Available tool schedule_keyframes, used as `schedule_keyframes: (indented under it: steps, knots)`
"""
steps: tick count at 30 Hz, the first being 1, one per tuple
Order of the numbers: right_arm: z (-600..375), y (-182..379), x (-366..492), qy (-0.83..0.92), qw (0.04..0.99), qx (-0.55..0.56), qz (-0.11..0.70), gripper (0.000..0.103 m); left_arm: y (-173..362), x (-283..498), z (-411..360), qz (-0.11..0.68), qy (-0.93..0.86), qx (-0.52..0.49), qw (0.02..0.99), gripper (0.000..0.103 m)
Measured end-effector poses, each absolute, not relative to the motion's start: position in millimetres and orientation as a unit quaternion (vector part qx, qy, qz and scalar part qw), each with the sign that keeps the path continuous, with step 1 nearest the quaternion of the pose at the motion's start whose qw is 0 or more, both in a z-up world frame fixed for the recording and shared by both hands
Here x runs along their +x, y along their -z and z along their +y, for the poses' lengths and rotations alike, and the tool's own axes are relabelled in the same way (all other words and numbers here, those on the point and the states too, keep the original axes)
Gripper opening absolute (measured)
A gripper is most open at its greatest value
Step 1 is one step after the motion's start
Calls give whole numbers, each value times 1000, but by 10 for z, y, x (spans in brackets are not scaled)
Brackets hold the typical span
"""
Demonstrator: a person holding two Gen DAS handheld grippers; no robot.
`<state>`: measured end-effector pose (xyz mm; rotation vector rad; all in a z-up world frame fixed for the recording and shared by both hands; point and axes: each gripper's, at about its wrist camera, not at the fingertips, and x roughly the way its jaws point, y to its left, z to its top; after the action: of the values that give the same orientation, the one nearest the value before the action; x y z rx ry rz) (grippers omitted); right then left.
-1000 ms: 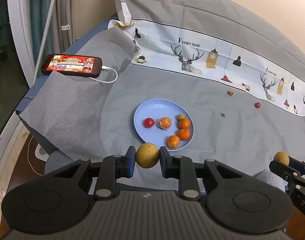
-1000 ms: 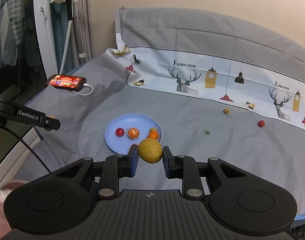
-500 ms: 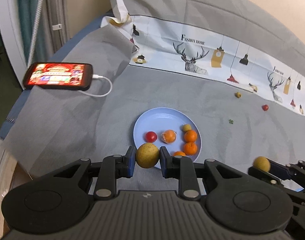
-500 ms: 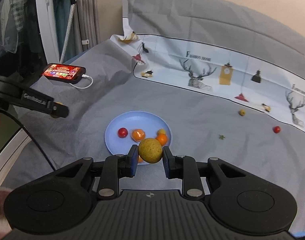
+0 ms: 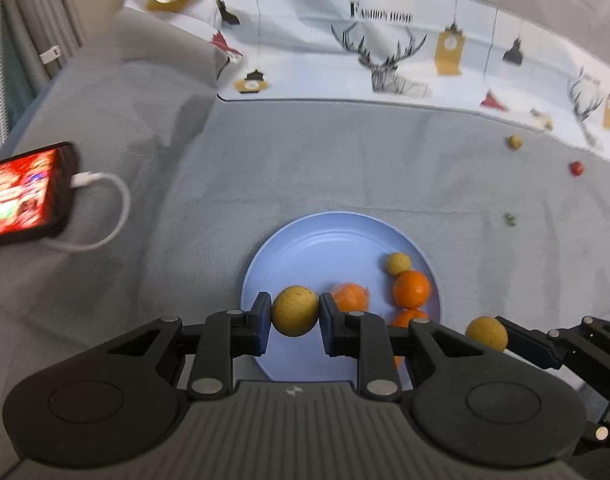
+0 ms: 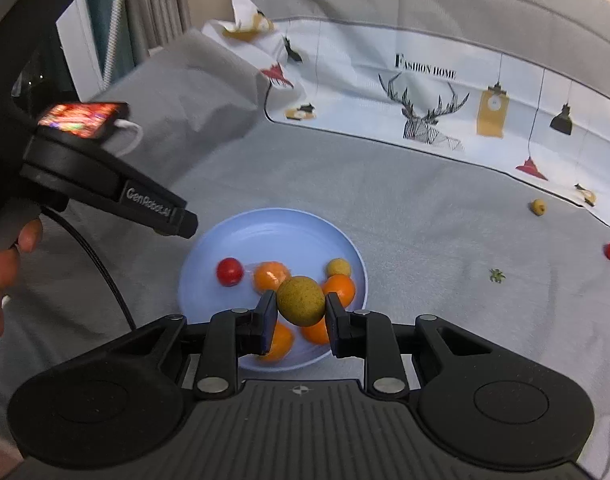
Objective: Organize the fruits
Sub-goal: 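Carry both yellow fruits to the blue plate and open both tools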
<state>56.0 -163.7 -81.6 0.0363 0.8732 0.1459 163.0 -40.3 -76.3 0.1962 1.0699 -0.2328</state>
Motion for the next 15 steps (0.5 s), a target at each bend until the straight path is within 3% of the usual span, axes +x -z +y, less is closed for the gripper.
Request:
schedule_keyframes:
  steps: [13, 15]
  knots:
    - [-1632, 1318, 1073, -86, 890, 1, 447, 27, 1301, 2207, -648, 534, 107, 128, 829, 28]
    - [-1628, 1361, 1117, -87, 890, 1, 448, 27, 1347, 2256, -664, 540, 118, 126, 824, 39]
